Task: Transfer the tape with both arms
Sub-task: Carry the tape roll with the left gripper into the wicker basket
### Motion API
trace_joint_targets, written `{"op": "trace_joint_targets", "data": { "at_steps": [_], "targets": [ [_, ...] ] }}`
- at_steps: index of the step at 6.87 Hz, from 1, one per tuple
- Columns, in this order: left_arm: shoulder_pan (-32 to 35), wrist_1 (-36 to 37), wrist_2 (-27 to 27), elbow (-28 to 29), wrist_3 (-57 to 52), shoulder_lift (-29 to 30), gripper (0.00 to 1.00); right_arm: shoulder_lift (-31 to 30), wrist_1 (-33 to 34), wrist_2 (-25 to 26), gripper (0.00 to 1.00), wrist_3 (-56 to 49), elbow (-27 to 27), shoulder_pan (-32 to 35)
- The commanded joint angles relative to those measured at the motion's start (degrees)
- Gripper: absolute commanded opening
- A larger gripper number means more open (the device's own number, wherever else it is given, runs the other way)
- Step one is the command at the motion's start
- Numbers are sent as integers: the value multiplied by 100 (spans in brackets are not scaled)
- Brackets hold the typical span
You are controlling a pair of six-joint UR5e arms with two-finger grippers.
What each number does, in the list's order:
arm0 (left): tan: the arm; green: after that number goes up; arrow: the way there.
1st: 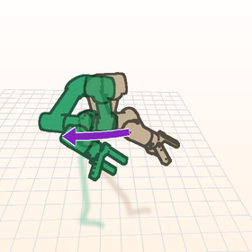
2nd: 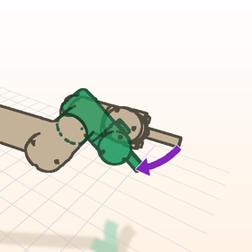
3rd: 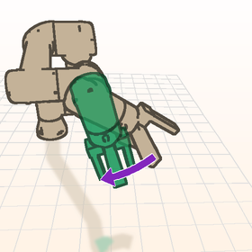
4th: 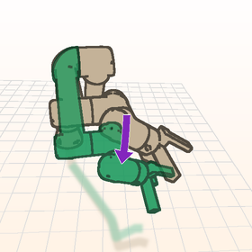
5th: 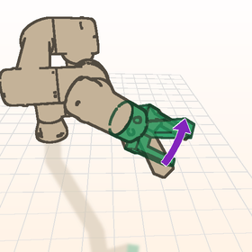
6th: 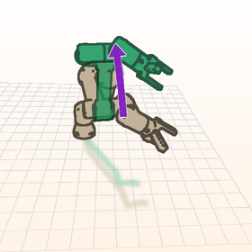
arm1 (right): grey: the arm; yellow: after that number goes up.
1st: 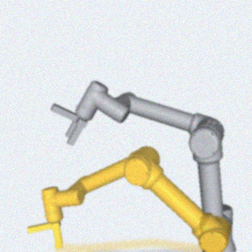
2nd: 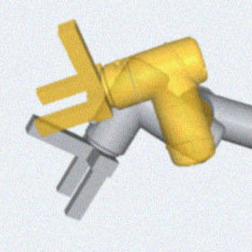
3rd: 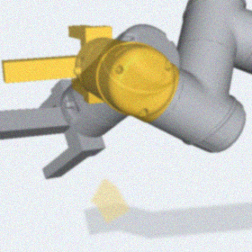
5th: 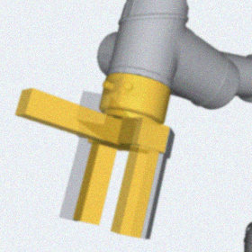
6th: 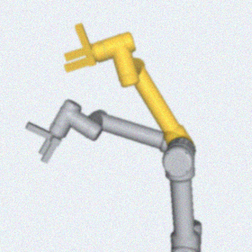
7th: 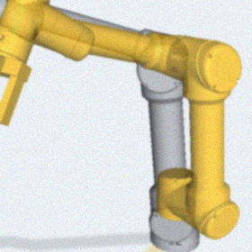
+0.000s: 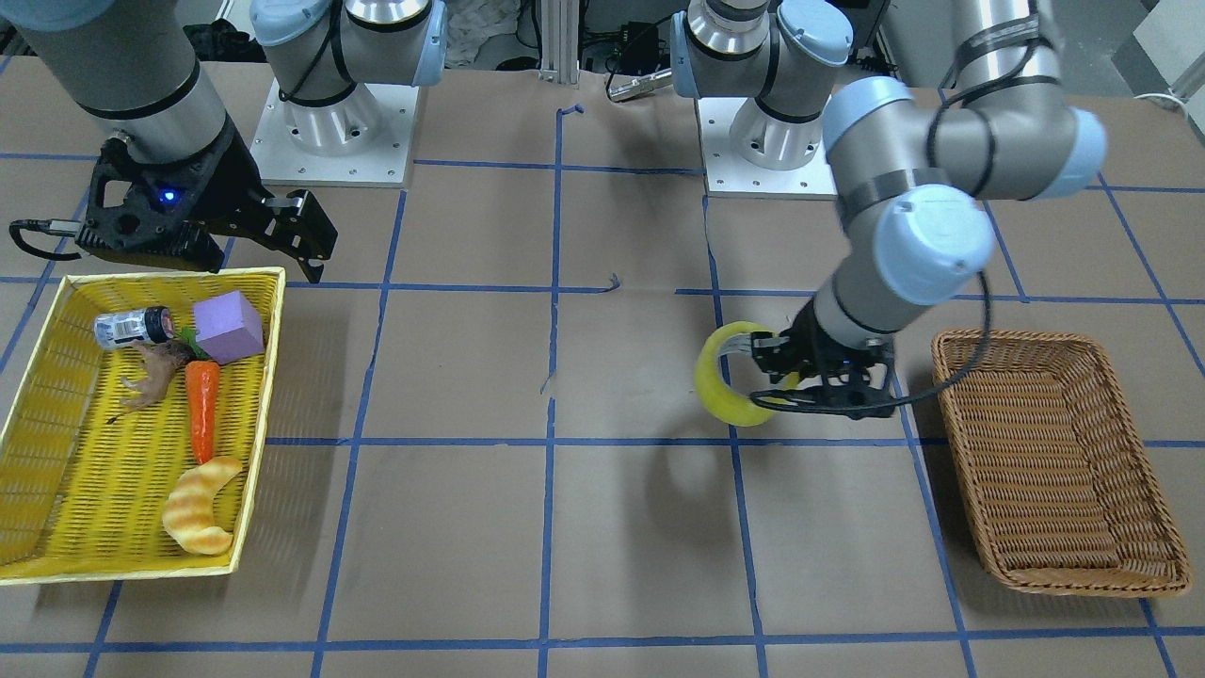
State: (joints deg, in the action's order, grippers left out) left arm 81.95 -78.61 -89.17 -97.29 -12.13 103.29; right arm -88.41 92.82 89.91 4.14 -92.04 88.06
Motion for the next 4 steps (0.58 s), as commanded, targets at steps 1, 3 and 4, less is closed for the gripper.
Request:
{"op": "trace_joint_targets", "data": {
  "at_steps": [1, 3, 4],
  "targets": [
    [-1219, -313, -371, 307, -1462, -63, 0, -9, 0, -9, 100, -1, -7, 1],
    [-2590, -104, -355, 280, -2683, 94, 0, -18, 0, -53, 100, 17, -16, 27],
    [-2840, 281, -338, 132, -2959, 121, 0, -18, -9, -53, 100, 8, -16, 27]
  ]
}}
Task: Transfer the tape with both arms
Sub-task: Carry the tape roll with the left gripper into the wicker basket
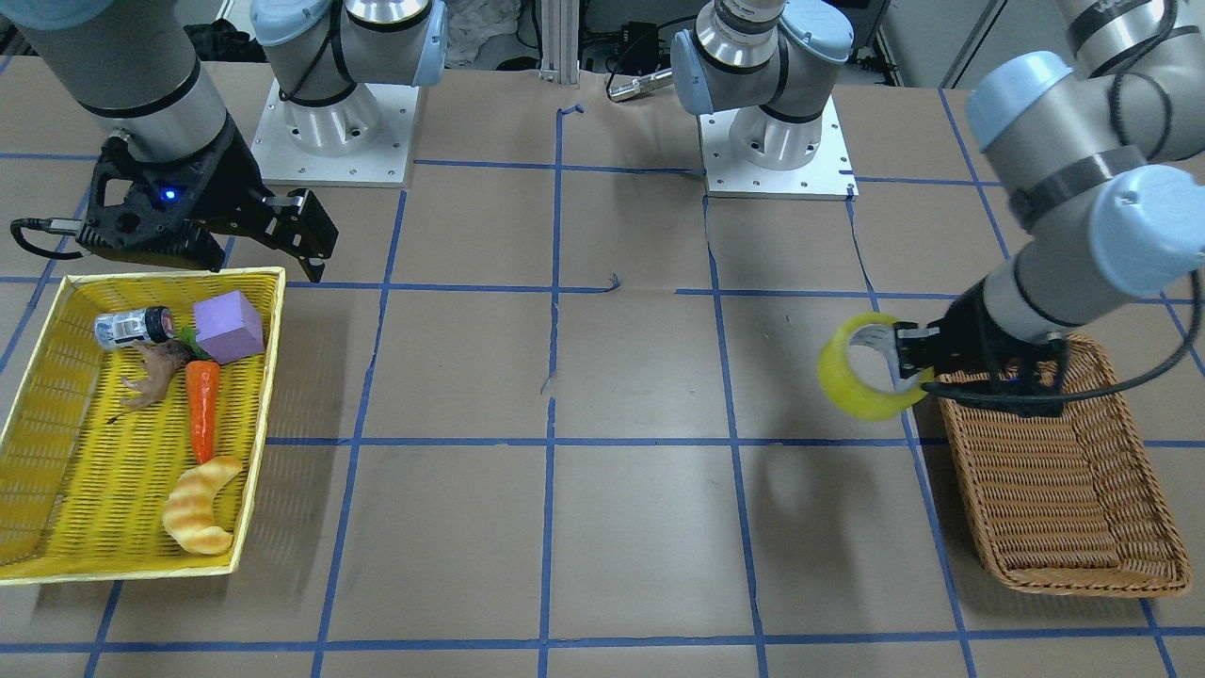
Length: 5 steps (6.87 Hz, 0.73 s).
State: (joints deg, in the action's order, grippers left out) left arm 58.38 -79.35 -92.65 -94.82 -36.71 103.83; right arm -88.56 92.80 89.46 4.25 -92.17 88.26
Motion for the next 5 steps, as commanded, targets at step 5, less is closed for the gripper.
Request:
{"op": "trace_joint_targets", "data": {
  "at_steps": [5],
  "targets": [
    [-793, 2718, 19, -801, -750, 706, 0, -83, -51, 63, 100, -38, -29, 7]
  ]
}}
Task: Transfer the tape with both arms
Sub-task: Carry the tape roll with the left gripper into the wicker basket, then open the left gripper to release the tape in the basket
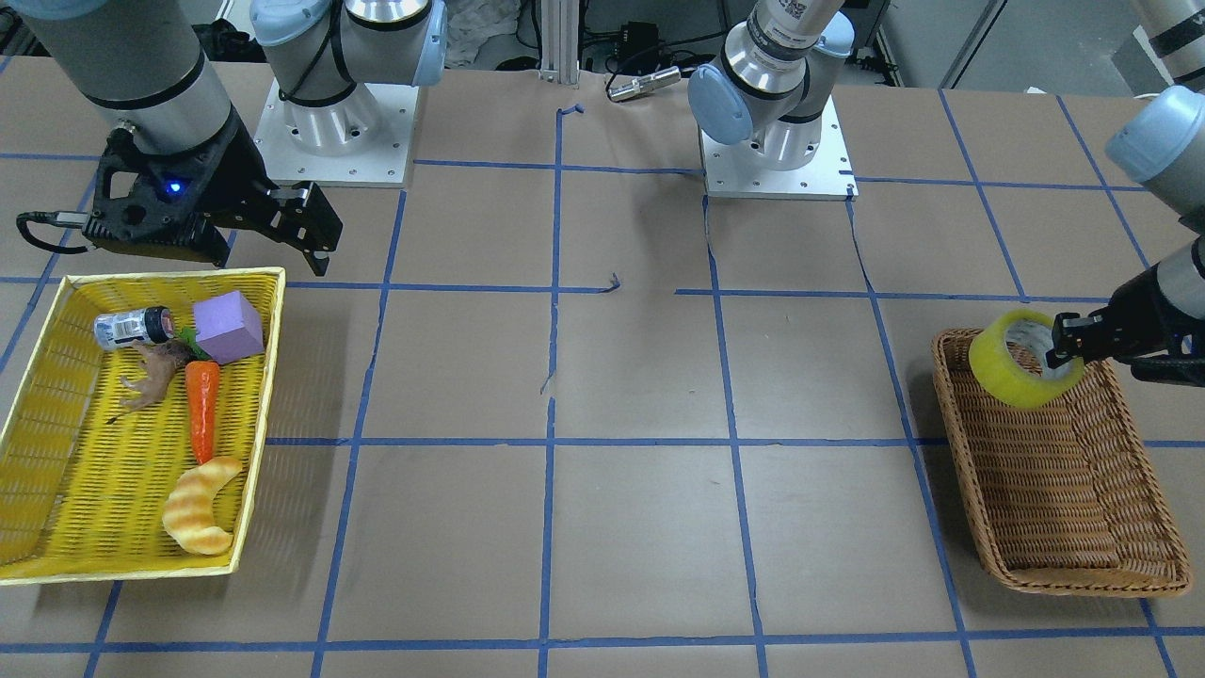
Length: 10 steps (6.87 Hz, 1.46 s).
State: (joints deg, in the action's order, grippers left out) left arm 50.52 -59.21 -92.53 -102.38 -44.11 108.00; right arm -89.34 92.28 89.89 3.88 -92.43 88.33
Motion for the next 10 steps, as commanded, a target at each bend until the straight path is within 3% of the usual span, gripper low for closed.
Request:
{"op": "trace_joint_targets", "data": {
  "at_steps": [1, 2, 3, 4, 5, 7, 8, 10],
  "targets": [
    [-7, 1205, 16, -45, -18, 544, 0, -5, 1, 20, 100, -1, -4, 0],
    [-7, 1471, 16, -45, -10, 755, 0, 4, 1, 29, 100, -1, -4, 0],
    [1, 1595, 94, -10, -1, 844, 25, 4, 1, 20, 100, -1, -12, 0],
    [1, 1805, 460, -1, 8, 845, 83, 4, 1, 29, 100, -1, -12, 0],
    [36, 1816, 533, 17, 43, 715, 89, 4, 1, 29, 100, -1, -12, 0],
    [656, 1738, 421, 139, 453, 311, 93, 4, 1, 29, 100, -1, -12, 0],
    [1226, 1467, 403, 149, 1335, 5, 99, 4, 1, 37, 100, 16, -12, 0],
    [2290, 642, 507, 140, 2918, -506, 100, 4, 1, 37, 100, -1, -12, 0]
  ]
}}
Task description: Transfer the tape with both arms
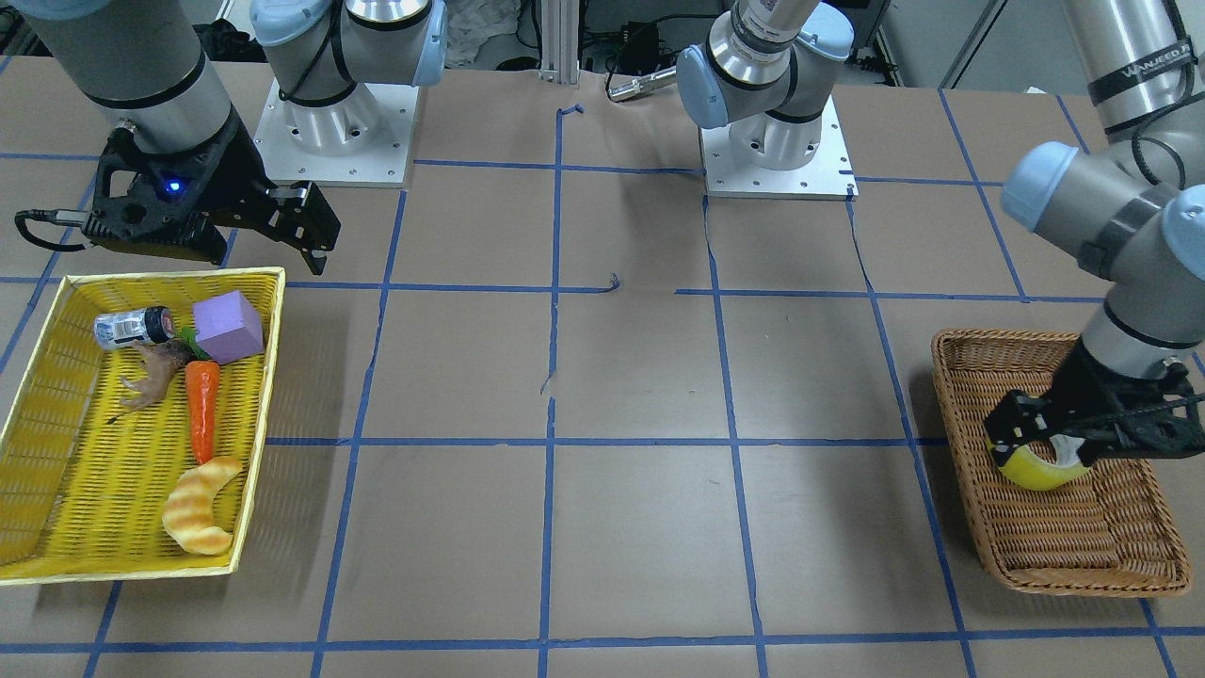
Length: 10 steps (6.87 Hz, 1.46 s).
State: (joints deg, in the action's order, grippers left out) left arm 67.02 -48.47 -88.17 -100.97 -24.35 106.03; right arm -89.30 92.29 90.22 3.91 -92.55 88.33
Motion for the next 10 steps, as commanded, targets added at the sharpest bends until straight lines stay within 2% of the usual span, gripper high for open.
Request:
{"op": "trace_joint_targets", "data": {
  "at_steps": [1, 3, 4, 6, 7, 10],
  "targets": [
    [1263, -705, 72, 15, 1645, -503, 100, -8, 0, 5, 100, -4, -9, 0],
    [2398, -1443, 72, 68, 2957, -907, 100, -8, -9, 14, 100, -4, -9, 0],
    [2595, -2012, 72, 338, 3092, -1022, 100, -8, 0, 5, 100, -4, -18, 0],
    [2579, -3671, 64, 1224, 3094, -1120, 100, -8, -9, 14, 100, -4, -18, 0],
    [2570, -3966, 55, 1455, 3094, -1024, 100, -8, -9, 14, 100, -4, -18, 0],
    [2386, -4301, -24, 1554, 3068, -1172, 100, -8, -9, 14, 100, -13, -18, 0]
  ]
}}
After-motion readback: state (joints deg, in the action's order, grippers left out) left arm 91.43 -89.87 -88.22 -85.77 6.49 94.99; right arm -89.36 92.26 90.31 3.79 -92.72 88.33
